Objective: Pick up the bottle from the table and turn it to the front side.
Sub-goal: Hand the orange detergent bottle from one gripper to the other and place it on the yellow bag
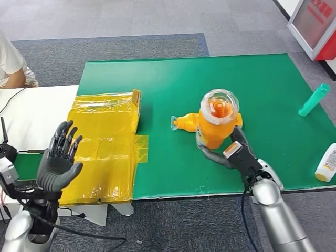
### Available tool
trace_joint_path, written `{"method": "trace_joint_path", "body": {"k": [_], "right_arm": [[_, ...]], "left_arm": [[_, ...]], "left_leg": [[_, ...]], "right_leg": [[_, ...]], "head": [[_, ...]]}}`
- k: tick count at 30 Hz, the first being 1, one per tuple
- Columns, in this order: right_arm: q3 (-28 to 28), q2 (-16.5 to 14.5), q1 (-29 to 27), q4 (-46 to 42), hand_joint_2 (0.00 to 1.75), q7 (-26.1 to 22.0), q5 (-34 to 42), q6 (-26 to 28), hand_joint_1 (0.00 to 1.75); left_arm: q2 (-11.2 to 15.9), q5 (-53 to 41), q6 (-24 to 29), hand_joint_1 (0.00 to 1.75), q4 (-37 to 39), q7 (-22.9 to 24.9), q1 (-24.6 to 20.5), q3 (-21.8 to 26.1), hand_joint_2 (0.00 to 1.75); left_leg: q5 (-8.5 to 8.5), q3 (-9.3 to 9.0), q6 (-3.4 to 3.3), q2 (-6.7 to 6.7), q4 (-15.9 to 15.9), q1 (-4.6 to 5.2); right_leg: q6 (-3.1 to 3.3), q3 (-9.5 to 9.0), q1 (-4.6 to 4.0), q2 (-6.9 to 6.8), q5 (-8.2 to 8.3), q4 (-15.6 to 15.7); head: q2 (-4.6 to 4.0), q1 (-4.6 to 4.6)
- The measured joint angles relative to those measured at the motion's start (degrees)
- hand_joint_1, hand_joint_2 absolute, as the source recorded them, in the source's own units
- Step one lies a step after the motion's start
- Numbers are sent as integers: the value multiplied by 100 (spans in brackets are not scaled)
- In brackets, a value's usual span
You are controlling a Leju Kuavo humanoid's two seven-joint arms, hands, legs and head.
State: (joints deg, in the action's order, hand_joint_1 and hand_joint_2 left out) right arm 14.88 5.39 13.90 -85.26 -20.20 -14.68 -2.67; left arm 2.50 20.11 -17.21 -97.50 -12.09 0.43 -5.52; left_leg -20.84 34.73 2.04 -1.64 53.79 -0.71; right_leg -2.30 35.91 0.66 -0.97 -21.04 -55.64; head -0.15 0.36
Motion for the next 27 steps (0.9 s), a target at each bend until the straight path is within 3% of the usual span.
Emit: {"method": "trace_joint_path", "body": {"k": [5, 8, 17, 27], "right_arm": [[367, -268, -223, -563, 175, -2, 298, 230, 175], [505, -380, -258, -681, 175, 80, 412, 364, 175], [910, -681, -108, -416, 175, 361, 105, 855, 175], [1141, -784, 82, -110, 175, 528, -39, 917, 175]], "left_arm": [[-35, -369, 137, 0, 303, 32, -881, -331, 175], [-73, -428, -2, 0, 347, 8, -1167, -583, 175], [-362, -494, -275, 0, 321, 265, -1543, -1775, 175], [-440, -471, -475, 0, 319, 539, -1752, -2353, 175]], "left_leg": [[3, 0, -2, 0, 0, 6], [2, -1, -2, 0, 1, 9], [2, 2, -3, 0, 3, 10], [3, 3, -3, 0, 3, 10]], "right_leg": [[-2, -1, 6, 1, 11, 0], [-2, 0, 8, 1, 14, 1], [-3, 2, 9, 1, 13, 1], [-3, 2, 8, 1, 13, 1]], "head": [[0, 2], [0, 2], [0, 2], [0, 2]]}}
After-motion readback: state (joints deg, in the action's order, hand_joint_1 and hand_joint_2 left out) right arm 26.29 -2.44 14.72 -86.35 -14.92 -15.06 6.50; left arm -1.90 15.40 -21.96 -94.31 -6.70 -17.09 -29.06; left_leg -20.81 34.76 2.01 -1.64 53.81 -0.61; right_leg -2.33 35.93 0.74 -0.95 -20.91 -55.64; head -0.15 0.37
